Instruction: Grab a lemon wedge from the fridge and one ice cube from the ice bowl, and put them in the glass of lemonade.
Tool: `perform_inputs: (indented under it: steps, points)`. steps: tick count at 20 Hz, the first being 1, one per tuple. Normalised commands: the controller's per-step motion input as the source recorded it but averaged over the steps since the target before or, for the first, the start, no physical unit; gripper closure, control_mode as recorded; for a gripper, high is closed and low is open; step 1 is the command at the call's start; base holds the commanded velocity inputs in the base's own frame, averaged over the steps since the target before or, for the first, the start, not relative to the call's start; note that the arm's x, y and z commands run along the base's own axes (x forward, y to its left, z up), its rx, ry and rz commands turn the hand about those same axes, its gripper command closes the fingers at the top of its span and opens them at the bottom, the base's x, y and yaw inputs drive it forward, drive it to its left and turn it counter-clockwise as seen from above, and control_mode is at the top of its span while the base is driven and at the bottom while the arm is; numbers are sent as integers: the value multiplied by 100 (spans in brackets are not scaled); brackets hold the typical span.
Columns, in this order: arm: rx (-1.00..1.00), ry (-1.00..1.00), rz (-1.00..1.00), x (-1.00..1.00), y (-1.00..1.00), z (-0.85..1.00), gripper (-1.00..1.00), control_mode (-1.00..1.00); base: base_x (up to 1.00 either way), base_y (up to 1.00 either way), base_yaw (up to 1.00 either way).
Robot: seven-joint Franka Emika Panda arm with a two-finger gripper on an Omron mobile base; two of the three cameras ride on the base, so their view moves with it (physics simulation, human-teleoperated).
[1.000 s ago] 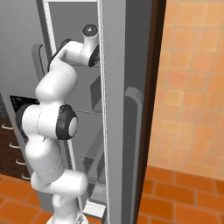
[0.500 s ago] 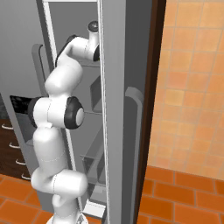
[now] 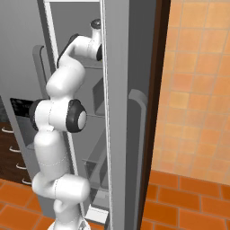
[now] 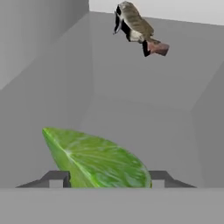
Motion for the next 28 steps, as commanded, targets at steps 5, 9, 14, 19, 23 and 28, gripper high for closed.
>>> perform_inputs:
  steps: [5,9,14,19,23,28]
  points:
    - [0,-13,0,-38,0,0,100,-100,0,0,0]
    - [0,-69,0,-100,0,0,100,-100,0,0,0]
    - [0,-79,0,-100,0,17,100,-100,0,0,0]
    - [6,-22,0,-100,1,14,100,-100,0,0,0]
    - [0,38,0,-100,13,0,100,-100,0,0,0]
    - [-1,72,0,-100,28,-52,100,-100,0,0,0]
